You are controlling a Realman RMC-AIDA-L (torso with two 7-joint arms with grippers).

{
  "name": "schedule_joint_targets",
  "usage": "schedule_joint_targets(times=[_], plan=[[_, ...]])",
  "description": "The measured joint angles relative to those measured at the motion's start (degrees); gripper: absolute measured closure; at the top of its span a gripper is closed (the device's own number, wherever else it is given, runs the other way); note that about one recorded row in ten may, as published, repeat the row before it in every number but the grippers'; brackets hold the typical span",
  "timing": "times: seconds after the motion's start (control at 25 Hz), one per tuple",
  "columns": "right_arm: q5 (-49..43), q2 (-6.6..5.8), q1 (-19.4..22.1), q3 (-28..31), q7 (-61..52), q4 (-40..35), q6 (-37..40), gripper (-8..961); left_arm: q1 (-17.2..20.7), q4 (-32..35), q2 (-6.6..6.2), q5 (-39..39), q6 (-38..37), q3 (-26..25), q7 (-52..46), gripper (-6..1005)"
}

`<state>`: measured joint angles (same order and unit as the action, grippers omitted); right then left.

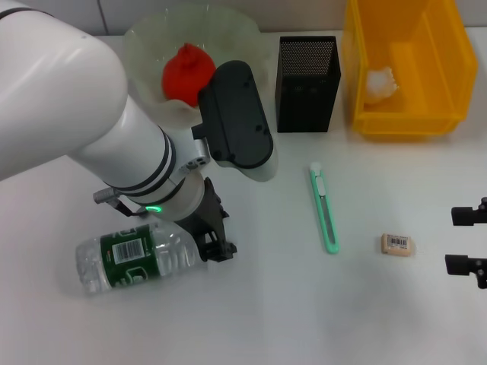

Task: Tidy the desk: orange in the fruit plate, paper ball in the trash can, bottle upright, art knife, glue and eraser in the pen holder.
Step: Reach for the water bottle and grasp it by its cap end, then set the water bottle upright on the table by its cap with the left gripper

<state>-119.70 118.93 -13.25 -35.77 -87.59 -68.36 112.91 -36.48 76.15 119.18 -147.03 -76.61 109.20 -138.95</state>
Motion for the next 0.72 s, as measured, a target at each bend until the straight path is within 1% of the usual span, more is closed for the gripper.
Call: schedule_joint_targets(times=[0.12, 0.16, 0.2, 0.24, 0.32, 0.36, 0.4, 0.52, 0.56, 0.64, 0.68, 0.72], plan=[[0.0, 0.06, -0.3, 0.0, 0.0, 0.4, 0.0, 197, 0.5, 0.5, -0.02, 0.1, 0.4, -0.4, -0.2, 486], [0.0, 0.07, -0.6, 0.0, 0.0, 0.7, 0.0, 197, 1.9, 2.6, -0.09, 0.7, 0.5, -1.0, -0.3, 500], [0.0, 0.07, -0.6, 0.0, 0.0, 0.7, 0.0, 197, 1.9, 2.6, -0.09, 0.7, 0.5, -1.0, -0.3, 514], [0.0, 0.07, -0.7, 0.0, 0.0, 0.7, 0.0, 198, 2.7, 4.0, -0.12, 1.1, 0.6, -1.4, -0.2, 528], [0.0, 0.08, -1.2, 0.0, 0.0, 0.9, 0.0, 198, 5.1, 7.6, -0.27, 1.7, 0.4, -3.0, 0.0, 556], [0.0, 0.08, -1.7, 0.0, -0.1, 1.1, -0.1, 198, 7.4, 10.9, -0.39, 2.5, 0.1, -5.0, 0.3, 556], [0.0, 0.08, -1.7, 0.0, -0.1, 1.1, -0.1, 198, 7.4, 10.9, -0.39, 2.5, 0.1, -5.0, 0.3, 555], [0.0, 0.08, -2.7, 0.0, -0.3, 1.4, -0.1, 199, 12.2, 16.3, -0.52, 5.9, -0.2, -9.8, 1.9, 555], [0.0, 0.08, -3.0, -0.1, -0.4, 1.5, -0.1, 199, 13.3, 17.4, -0.52, 7.0, -0.2, -11.1, 2.6, 555], [0.0, 0.08, -3.7, -0.2, -0.8, 1.6, -0.1, 199, 16.3, 19.4, -0.58, 11.5, -0.6, -15.5, 5.1, 556], [0.0, 0.08, -4.0, -0.3, -1.0, 1.7, -0.1, 199, 17.3, 19.6, -0.60, 13.4, -0.7, -17.2, 6.1, 556], [0.0, 0.07, -4.3, -0.4, -1.2, 1.9, -0.1, 200, 17.3, 19.6, -0.60, 13.4, -0.7, -17.2, 6.1, 556]])
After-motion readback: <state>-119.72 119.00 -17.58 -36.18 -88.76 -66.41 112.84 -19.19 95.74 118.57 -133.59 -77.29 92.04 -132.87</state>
